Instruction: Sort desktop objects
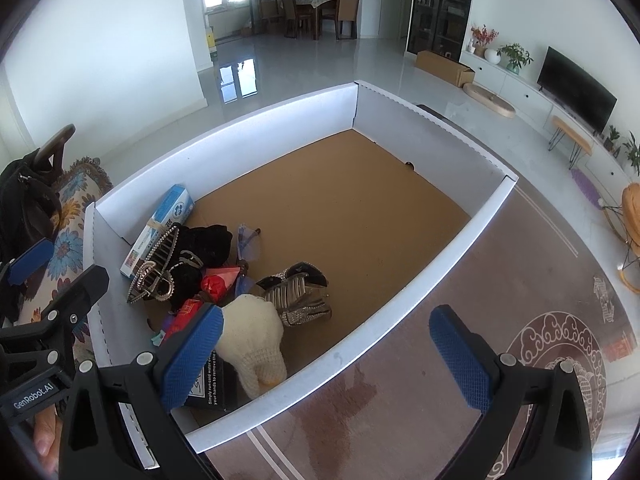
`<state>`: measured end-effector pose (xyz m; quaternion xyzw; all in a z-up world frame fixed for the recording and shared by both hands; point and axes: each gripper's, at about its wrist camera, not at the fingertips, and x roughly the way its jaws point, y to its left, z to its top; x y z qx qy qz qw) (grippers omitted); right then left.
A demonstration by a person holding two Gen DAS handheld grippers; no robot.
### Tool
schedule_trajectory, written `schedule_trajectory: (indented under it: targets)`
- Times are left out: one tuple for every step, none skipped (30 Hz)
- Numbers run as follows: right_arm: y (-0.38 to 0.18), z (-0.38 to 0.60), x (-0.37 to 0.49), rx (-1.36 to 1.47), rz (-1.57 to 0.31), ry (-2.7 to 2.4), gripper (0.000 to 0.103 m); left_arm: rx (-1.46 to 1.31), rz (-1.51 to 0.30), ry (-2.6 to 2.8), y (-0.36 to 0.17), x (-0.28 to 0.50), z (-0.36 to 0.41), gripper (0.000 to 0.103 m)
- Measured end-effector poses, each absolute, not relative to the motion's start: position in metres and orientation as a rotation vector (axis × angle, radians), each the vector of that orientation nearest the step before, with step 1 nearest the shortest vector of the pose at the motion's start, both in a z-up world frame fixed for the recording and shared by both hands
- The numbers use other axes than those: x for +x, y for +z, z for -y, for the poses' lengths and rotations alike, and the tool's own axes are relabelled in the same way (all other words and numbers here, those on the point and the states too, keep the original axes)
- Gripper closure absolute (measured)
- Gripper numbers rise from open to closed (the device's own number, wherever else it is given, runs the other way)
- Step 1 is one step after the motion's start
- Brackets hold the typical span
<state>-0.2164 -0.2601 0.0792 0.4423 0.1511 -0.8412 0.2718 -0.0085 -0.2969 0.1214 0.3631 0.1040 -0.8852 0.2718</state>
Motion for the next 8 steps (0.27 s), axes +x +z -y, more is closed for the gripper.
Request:
schedule_trajectory:
  targets:
    - [0.079,0.261,-0.216,1.189,-0.409,-2.264,0.0,0.979,-0.282,-2.385,0.121,-0.009,0.297,0.002]
    - [0.079,0.261,-0.216,1.187,-0.412,-2.264,0.0,0.981,-0.285,-2.39,0.121,-0.009,0.298,0.002]
    - [0.079,0.262,-0.215,1.184,-0.416,-2.265,0.0,0.978,-0.29,-2.399,0.122,-0.008,0.298,0.002]
    - [0.079,0.262,-0.215,1.182,-0.42,-2.266,0.0,0.96,-0.291,-2.404,0.123,-0.006,0.297,0.002]
    - [0.079,0.263,-0.215,1.18,-0.423,-2.267,0.0,0.931,-0.289,-2.4,0.124,-0.004,0.296,0.002]
    - [0.079,0.263,-0.215,1.178,-0.423,-2.268,0.0,0.897,-0.283,-2.398,0.127,-0.001,0.295,0.002]
    - [0.079,0.263,-0.215,1.176,-0.422,-2.269,0.0,0.873,-0.275,-2.398,0.129,0.002,0.294,0.002]
    - [0.079,0.263,-0.215,1.175,-0.42,-2.269,0.0,0.859,-0.266,-2.397,0.131,0.003,0.292,0.002]
